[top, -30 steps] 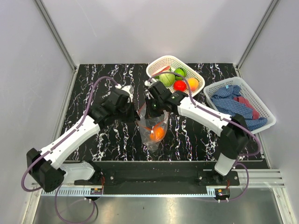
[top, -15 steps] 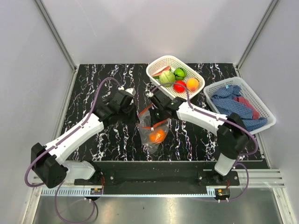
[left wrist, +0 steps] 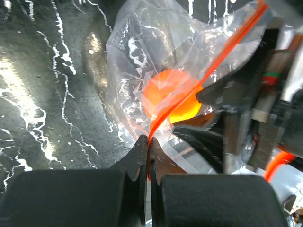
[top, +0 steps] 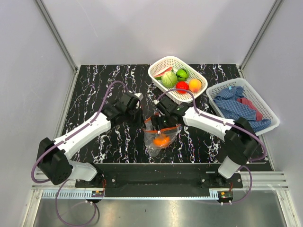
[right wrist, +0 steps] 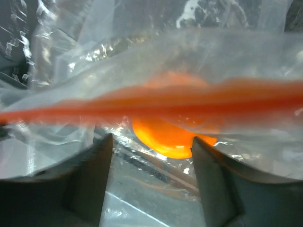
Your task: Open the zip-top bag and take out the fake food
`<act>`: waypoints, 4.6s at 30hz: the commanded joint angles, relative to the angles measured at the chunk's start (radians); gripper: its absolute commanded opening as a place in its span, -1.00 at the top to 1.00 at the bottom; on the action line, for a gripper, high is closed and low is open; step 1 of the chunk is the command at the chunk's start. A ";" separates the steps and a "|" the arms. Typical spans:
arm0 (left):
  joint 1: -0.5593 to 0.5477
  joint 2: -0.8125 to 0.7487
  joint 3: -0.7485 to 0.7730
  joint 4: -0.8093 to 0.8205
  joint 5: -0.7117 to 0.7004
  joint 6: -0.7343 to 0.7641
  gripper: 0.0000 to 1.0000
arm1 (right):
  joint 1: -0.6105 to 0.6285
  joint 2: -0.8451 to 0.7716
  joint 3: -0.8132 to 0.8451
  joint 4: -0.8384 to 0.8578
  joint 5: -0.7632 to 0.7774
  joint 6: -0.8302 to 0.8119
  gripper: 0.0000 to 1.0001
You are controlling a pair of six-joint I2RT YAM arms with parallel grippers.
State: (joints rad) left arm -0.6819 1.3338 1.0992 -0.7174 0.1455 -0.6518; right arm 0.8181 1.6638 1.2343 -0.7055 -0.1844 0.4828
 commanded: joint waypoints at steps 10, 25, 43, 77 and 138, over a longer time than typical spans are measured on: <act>0.001 -0.002 -0.019 0.047 0.055 0.001 1.00 | 0.019 0.051 -0.102 0.084 0.019 -0.050 -0.93; 0.001 -0.007 -0.051 0.061 0.081 -0.022 1.00 | 0.029 0.084 -0.098 0.342 0.071 -0.055 -0.98; 0.007 -0.004 -0.078 0.067 0.043 -0.020 1.00 | 0.030 0.157 -0.049 0.431 0.111 -0.142 -0.45; -0.064 -0.062 0.068 -0.022 -0.104 0.009 1.00 | 0.020 0.039 0.237 0.132 0.180 0.082 0.56; 0.091 -0.186 0.062 -0.033 -0.017 -0.016 1.00 | -0.092 -0.162 0.025 1.144 -0.563 0.648 0.85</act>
State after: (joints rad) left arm -0.6281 1.1255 1.0954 -0.7361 0.0967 -0.7055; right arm 0.7006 1.5387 1.1728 0.3920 -0.5854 1.0958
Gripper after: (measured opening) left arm 0.012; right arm 0.811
